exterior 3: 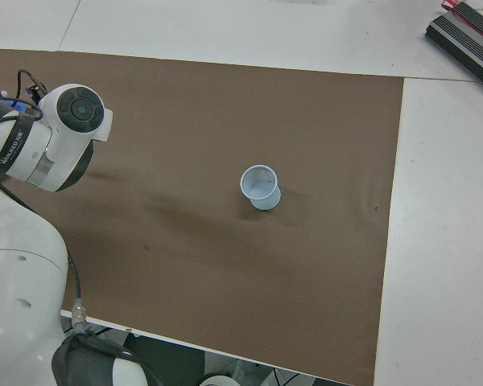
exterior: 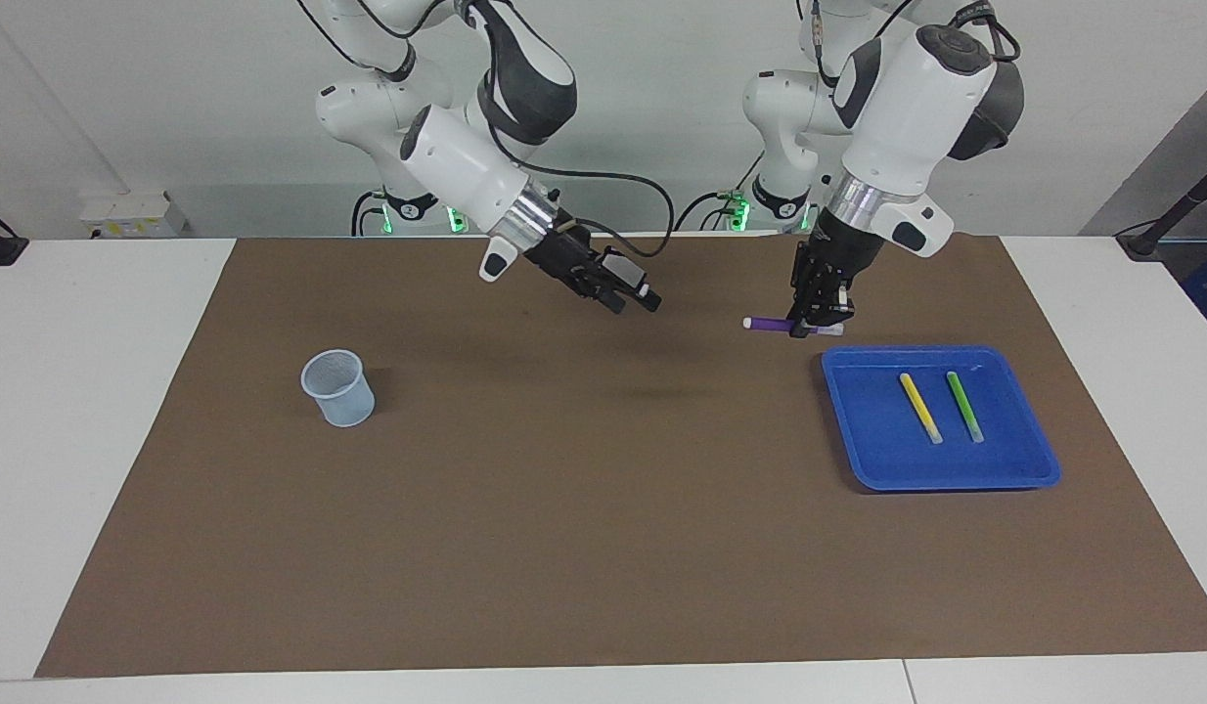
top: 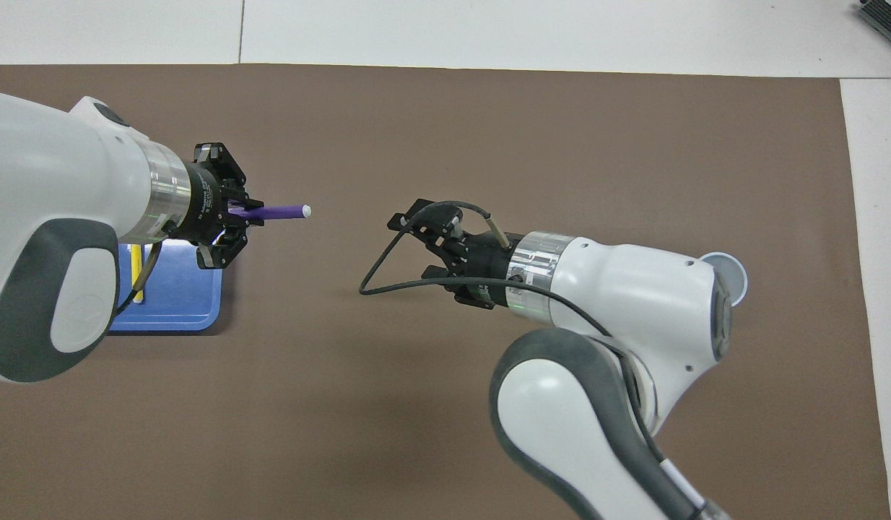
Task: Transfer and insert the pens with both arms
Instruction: 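Lift the purple pen with the left gripper toward the approaching right gripper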
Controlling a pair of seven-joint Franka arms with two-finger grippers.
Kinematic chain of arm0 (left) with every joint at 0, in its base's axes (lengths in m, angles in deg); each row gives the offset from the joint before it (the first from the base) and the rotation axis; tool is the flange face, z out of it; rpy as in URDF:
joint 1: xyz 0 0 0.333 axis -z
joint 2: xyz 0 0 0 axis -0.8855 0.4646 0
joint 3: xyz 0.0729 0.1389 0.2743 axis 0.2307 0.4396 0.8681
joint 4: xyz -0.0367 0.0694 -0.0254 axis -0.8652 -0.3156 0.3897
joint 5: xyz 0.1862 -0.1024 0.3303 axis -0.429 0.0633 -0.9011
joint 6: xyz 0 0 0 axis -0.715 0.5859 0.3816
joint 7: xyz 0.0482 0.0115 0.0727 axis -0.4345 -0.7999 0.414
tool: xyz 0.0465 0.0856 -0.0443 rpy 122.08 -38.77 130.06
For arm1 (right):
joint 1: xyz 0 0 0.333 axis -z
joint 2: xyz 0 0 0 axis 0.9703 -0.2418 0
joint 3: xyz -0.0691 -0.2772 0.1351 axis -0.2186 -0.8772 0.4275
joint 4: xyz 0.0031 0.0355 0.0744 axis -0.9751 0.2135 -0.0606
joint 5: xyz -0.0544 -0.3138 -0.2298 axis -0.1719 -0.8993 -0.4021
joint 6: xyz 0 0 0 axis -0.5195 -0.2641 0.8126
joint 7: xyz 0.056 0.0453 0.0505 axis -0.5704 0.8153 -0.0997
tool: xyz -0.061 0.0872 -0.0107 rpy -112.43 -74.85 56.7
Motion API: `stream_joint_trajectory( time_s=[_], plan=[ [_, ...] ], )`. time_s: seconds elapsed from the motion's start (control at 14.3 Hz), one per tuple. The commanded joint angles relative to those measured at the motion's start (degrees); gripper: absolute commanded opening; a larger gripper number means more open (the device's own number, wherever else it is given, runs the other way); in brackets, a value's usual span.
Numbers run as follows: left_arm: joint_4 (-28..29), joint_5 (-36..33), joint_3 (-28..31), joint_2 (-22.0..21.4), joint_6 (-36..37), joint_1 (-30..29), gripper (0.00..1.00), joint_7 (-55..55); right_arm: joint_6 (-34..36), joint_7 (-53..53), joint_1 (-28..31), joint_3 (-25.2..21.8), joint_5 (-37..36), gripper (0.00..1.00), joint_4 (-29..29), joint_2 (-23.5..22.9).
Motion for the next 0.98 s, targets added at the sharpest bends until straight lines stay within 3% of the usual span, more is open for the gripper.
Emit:
stream_joint_trajectory(
  time_s=[0.0,0.49,0.91],
  plan=[
    [2.4,-1.0,0.7,-2.4,1.1,1.8,0.00,1.9,-3.1,2.4,-2.1,0.0,1.3,1.00,-1.0,-1.1],
    [3.7,-1.0,0.6,-3.6,1.3,2.8,0.00,3.1,-3.8,5.6,-4.9,0.0,1.2,1.00,-6.2,-3.9],
    [3.7,-1.0,0.6,-4.1,3.3,3.4,0.00,3.7,-12.7,5.7,-9.2,0.0,1.4,1.00,-10.8,-9.6]
  ],
)
